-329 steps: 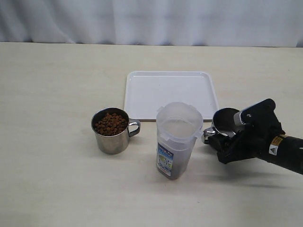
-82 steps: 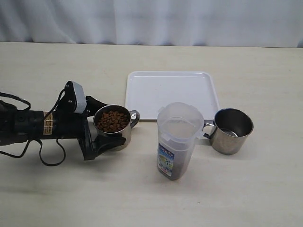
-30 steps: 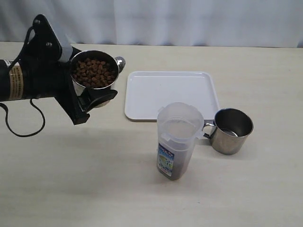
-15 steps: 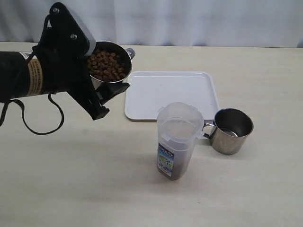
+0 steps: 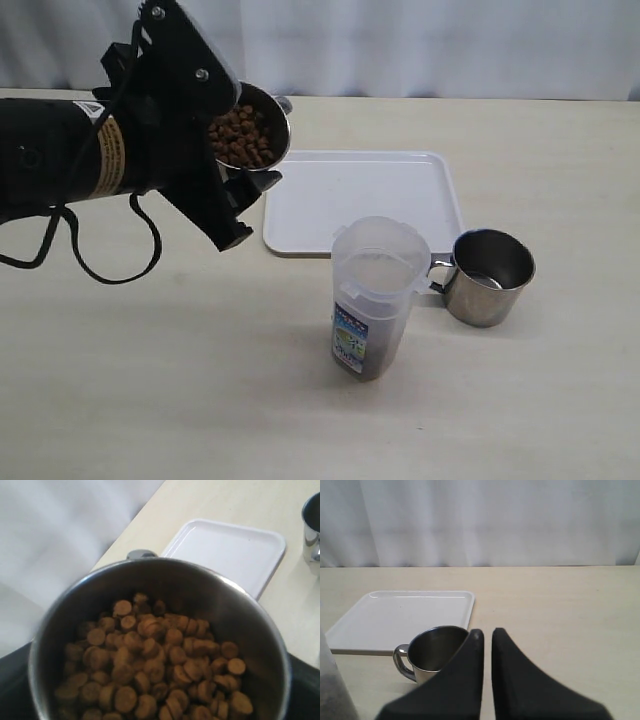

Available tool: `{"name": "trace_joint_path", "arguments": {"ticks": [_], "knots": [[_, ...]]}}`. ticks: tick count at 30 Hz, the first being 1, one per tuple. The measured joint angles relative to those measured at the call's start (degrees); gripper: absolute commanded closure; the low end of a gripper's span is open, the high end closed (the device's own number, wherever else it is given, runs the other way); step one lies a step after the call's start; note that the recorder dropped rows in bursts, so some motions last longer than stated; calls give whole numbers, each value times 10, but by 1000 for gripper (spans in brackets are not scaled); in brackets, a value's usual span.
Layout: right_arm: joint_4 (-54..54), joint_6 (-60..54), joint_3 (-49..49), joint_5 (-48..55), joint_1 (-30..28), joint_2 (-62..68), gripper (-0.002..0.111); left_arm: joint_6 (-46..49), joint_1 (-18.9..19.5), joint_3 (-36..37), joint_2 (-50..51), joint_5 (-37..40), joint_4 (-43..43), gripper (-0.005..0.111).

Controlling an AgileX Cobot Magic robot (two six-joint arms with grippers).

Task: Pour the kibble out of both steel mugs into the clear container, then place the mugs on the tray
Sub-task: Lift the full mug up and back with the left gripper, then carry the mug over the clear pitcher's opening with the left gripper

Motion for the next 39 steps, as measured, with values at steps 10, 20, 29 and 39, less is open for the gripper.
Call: {"name": "trace_joint_path", "arguments": {"ticks": [10, 20, 29, 39], "knots": [[0, 0, 0, 0, 0, 0, 104, 0, -53, -14, 0, 30, 11, 107], [0, 0, 0, 0, 0, 0, 104, 1, -108, -43, 43, 97, 37, 107], [0, 0, 0, 0, 0, 0, 104, 1, -133, -52, 64, 124, 68, 107], [0, 0, 0, 0, 0, 0, 104, 7, -180, -78, 70, 170, 95, 107]]}}
